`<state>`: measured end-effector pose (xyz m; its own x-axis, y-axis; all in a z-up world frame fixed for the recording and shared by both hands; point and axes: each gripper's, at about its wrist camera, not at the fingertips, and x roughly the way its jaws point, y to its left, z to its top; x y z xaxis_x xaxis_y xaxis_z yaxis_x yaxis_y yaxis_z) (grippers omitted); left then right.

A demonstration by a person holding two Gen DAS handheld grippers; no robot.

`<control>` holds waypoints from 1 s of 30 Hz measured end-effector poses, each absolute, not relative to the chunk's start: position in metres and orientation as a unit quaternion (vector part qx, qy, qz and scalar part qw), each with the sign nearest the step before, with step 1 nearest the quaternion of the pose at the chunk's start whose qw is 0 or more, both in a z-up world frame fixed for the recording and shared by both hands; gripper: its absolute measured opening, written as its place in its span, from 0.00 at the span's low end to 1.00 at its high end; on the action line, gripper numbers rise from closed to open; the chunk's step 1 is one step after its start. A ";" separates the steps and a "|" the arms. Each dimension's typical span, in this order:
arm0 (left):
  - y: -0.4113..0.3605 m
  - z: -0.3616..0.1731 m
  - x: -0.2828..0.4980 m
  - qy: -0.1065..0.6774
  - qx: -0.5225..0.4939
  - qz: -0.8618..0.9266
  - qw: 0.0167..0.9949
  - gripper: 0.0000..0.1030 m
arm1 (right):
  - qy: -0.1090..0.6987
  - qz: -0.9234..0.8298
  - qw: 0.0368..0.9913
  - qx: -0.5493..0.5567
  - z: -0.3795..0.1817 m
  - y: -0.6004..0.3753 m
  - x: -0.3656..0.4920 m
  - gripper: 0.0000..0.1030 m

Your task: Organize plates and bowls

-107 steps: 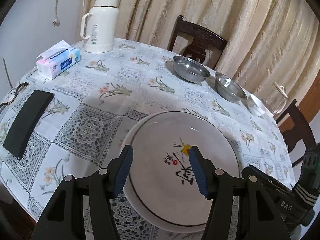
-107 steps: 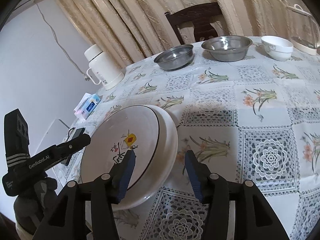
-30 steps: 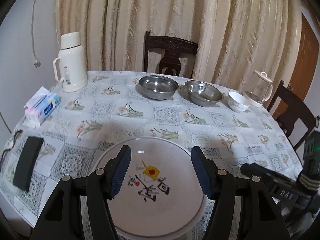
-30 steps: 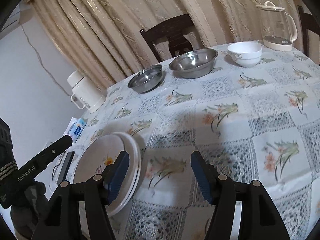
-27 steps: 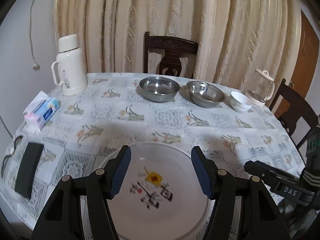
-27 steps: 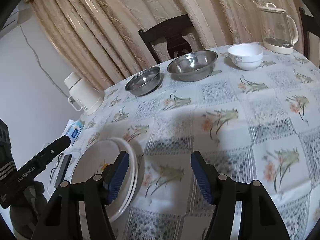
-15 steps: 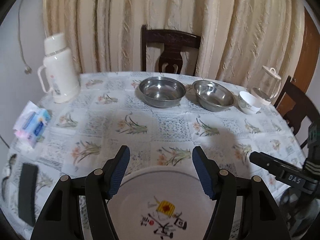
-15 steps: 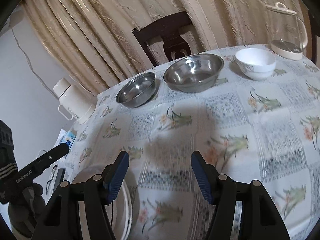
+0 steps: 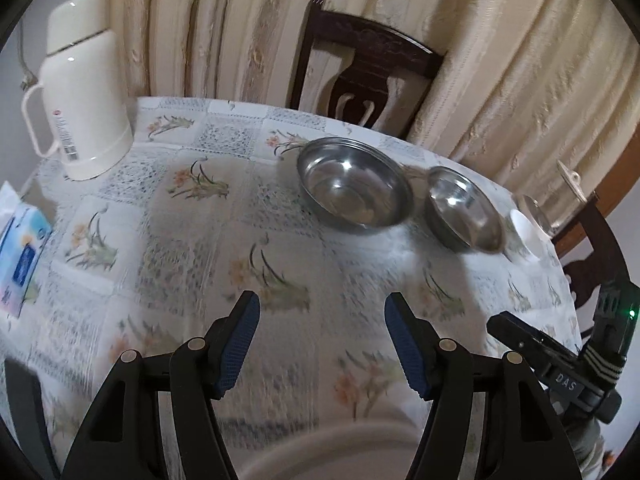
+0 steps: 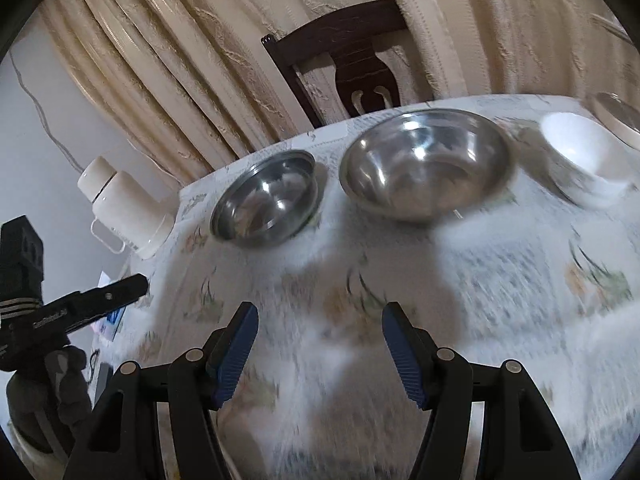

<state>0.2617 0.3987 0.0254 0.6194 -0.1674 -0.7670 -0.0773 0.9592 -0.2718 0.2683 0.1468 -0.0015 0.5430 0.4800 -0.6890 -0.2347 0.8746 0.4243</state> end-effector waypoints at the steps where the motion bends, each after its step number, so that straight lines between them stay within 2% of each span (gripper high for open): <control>1: 0.401 0.024 0.269 0.439 -0.145 -0.026 0.887 0.64 | 0.431 0.208 0.866 0.146 -0.002 0.150 0.276 0.66; 9: 0.419 0.003 0.339 0.455 -0.171 -0.025 0.873 0.64 | 0.433 0.234 0.854 0.166 -0.015 0.179 0.331 0.66; 18: 0.416 -0.015 0.392 0.432 -0.180 -0.041 0.883 0.64 | 0.435 0.217 0.859 0.163 -0.034 0.196 0.362 0.66; 21: 0.415 -0.021 0.403 0.432 -0.176 -0.042 0.883 0.61 | 0.438 0.213 0.857 0.169 -0.038 0.198 0.370 0.66; 24: 0.416 -0.031 0.410 0.441 -0.181 -0.043 0.878 0.53 | 0.438 0.215 0.858 0.161 -0.041 0.203 0.372 0.65; 26: 0.417 -0.037 0.414 0.448 -0.181 -0.044 0.875 0.43 | 0.435 0.222 0.860 0.152 -0.042 0.207 0.371 0.58; 30: 0.415 -0.045 0.414 0.454 -0.180 -0.051 0.871 0.32 | 0.425 0.242 0.863 0.125 -0.040 0.216 0.365 0.40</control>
